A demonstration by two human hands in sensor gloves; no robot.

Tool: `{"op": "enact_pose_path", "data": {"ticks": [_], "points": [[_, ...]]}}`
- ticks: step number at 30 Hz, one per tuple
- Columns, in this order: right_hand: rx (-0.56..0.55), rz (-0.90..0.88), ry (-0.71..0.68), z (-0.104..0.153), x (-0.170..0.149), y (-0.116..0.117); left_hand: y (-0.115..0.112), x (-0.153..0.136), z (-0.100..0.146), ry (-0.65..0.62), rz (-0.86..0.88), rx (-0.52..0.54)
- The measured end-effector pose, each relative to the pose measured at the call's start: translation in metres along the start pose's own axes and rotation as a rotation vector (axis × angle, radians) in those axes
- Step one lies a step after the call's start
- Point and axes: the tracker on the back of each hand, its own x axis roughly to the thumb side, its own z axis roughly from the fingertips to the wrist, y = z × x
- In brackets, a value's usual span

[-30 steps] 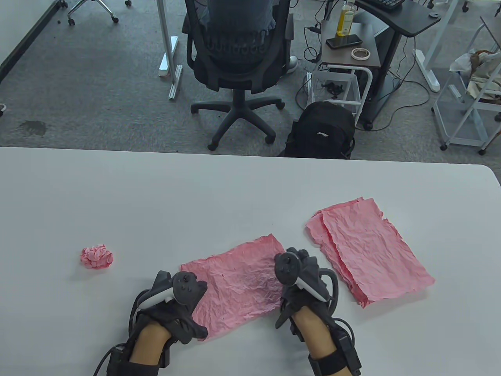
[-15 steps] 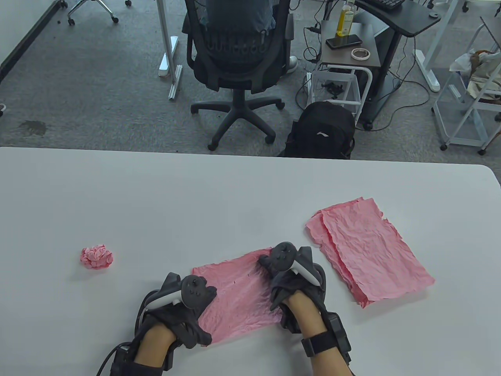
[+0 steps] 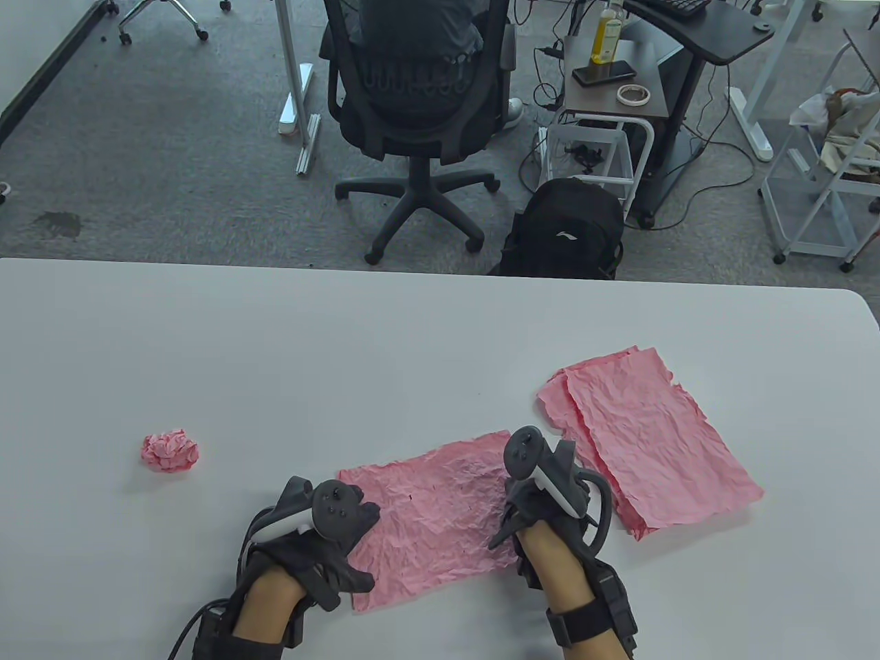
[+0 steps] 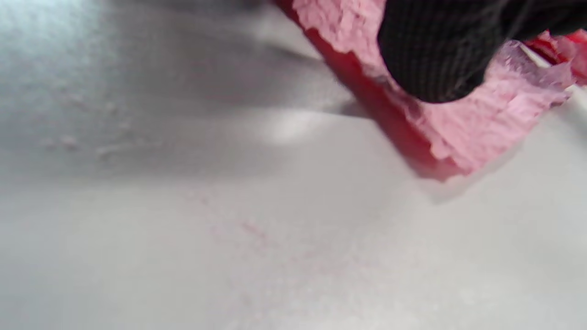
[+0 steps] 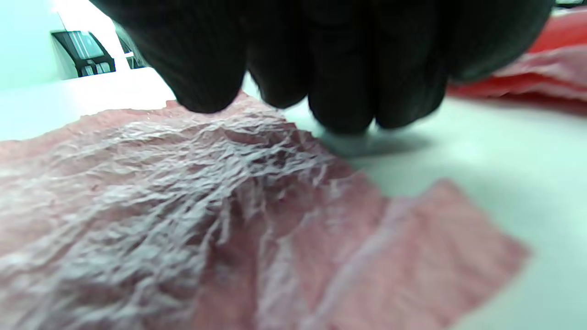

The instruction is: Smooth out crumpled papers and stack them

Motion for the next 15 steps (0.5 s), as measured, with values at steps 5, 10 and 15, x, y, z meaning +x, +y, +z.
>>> {"op": "enact_pose_path", "data": {"ticks": [5, 10, 15], "points": [[-0.008, 0.073, -0.015, -0.008, 0.004, 0.009, 0.006, -0.002, 0.002, -0.015, -0.002, 0.058], [-0.072, 0.068, -0.017, -0.008, 0.005, 0.015, 0.005, -0.002, 0.001, -0.01, -0.012, 0.067], [-0.104, -0.128, -0.157, -0.004, -0.004, 0.016, 0.004, -0.004, 0.0, -0.005, -0.012, 0.067]]}}
